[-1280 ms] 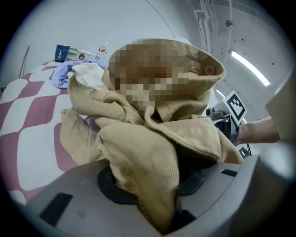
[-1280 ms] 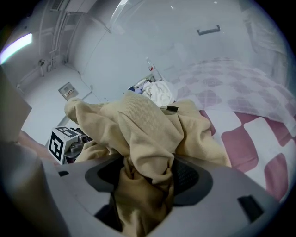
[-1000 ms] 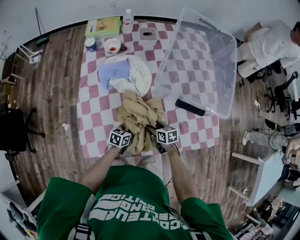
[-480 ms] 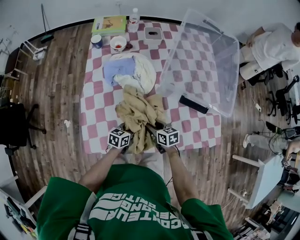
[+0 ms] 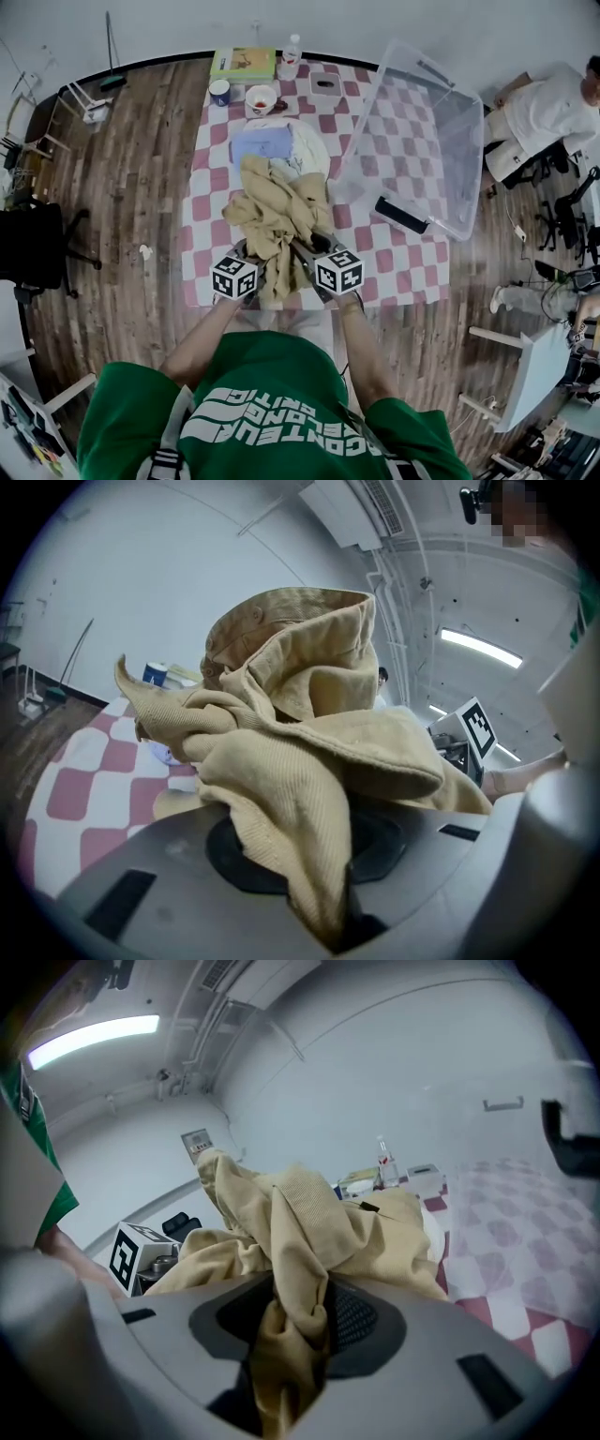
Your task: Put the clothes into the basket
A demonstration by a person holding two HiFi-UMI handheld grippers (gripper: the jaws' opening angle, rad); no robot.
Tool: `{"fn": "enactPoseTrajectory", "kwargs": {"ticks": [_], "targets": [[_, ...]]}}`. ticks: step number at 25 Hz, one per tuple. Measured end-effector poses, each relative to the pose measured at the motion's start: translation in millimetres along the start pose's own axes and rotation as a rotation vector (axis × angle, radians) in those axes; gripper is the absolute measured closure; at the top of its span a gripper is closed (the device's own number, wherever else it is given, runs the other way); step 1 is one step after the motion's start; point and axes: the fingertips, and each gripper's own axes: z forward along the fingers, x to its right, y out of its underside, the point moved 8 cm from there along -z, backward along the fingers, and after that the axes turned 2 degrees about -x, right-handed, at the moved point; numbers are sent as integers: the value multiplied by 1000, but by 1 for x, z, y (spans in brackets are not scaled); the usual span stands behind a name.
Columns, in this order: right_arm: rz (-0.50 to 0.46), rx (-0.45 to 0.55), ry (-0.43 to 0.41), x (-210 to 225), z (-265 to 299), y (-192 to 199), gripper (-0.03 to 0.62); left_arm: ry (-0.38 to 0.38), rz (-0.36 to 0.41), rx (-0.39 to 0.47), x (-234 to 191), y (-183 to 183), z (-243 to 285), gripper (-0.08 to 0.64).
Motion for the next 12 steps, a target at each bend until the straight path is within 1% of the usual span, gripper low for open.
{"fn": "enactPoseTrajectory", "kwargs": {"ticks": [5,12], "targets": [[-98,91,-6,-24,-4,-51,428,-7,81,111,1,-49,-24,483],[-208,208,-21,-47,-21,-121,428,-16,195,219,13,-121,-46,483]]}}
